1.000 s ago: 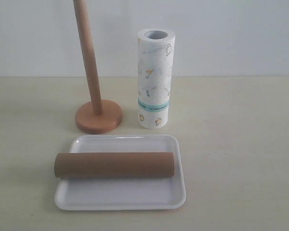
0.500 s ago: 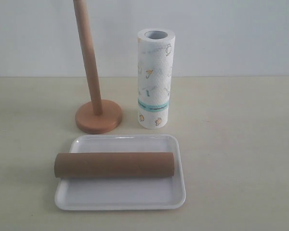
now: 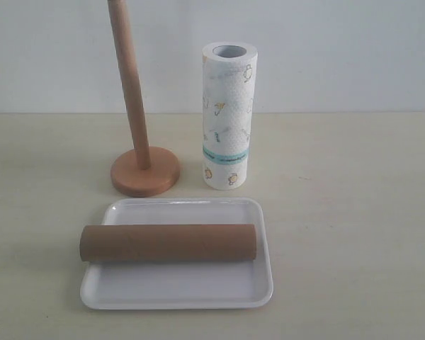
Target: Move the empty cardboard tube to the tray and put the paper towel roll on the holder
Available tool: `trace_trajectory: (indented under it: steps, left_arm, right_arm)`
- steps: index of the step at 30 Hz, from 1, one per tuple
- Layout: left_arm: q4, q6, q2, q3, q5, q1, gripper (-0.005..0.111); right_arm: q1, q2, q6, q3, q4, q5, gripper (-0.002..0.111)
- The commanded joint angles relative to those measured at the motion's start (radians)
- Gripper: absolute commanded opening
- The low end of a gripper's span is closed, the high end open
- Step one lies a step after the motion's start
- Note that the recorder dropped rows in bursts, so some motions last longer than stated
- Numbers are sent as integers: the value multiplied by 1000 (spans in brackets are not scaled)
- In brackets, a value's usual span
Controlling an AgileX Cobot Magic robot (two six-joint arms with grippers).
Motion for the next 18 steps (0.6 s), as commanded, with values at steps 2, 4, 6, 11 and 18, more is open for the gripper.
trace_trajectory:
  steps: [2,4,6,11,18]
  left_arm:
    - [8,5,-4,4,2,4,4]
    - [8,5,-4,4,2,4,4]
    - [8,5,-4,4,2,4,4]
    - [8,5,-4,4,2,4,4]
    - [8,5,-4,4,2,4,4]
  right_arm:
    - [-2,205,-3,-23,0,-101,3]
    - [-2,253,4,-23,0,-159,3]
    - [-2,294,53,-23,0,-182,3]
    - [-2,377,252,-23,0,-182,3]
    - [41,566,264,-23,-17,-219,0]
